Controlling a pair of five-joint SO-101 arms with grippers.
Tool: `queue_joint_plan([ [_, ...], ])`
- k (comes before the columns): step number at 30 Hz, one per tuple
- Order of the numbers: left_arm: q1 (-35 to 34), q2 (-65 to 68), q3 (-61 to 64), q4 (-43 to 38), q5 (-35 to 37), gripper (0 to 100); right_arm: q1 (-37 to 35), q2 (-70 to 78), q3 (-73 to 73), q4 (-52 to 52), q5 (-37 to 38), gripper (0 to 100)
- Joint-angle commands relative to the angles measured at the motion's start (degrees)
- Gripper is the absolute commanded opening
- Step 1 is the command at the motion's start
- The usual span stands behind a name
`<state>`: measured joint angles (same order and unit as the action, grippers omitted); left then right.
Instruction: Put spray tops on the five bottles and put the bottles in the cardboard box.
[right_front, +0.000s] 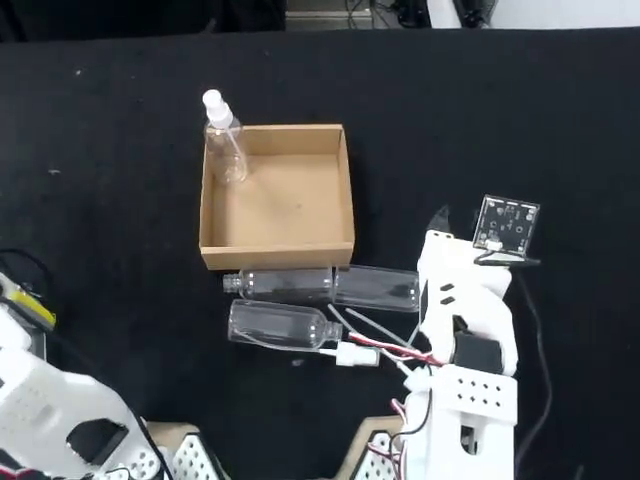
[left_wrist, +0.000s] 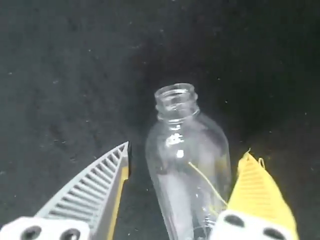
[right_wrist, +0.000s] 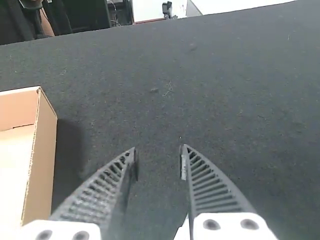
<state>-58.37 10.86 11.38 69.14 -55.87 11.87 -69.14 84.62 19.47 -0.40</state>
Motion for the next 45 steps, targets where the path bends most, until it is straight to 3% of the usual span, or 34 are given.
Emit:
queue_joint_plan([
  [1,0.6,0.2,-3.3,1.3,-0.9,22,-0.8,-1.1,0.1,-1.8,0.5,12.7],
  [6,0.5,0.9,-2.8,1.6,-0.4,21,-0.8,-1.1,0.1,-1.8,0.5,12.7],
  [11,1.3,0.4,2.6,1.5,0.4,2,-0.8,-1.1,0.0,-1.8,0.5,12.7],
  [16,1.5,-1.7,5.1,1.6,1.1,3,-0.8,-1.1,0.0,-1.8,0.5,12.7],
  [20,2.2,-11.9,4.4,1.5,7.5,3,-0.9,-1.1,0.0,-1.8,0.5,12.7],
  [27,10.2,-28.7,8.4,-3.2,18.5,3,-0.8,-1.1,0.1,-1.8,0.5,12.7],
  [31,14.1,-27.2,13.6,-4.6,14.1,3,-0.8,-1.1,0.1,-1.8,0.5,12.7],
  [36,13.8,-20.0,14.9,-4.6,9.2,3,-0.9,-1.1,0.1,-1.8,0.5,12.7],
  [45,13.0,-9.5,10.9,-4.6,7.6,19,-0.9,-1.1,0.1,-1.8,0.5,12.7],
])
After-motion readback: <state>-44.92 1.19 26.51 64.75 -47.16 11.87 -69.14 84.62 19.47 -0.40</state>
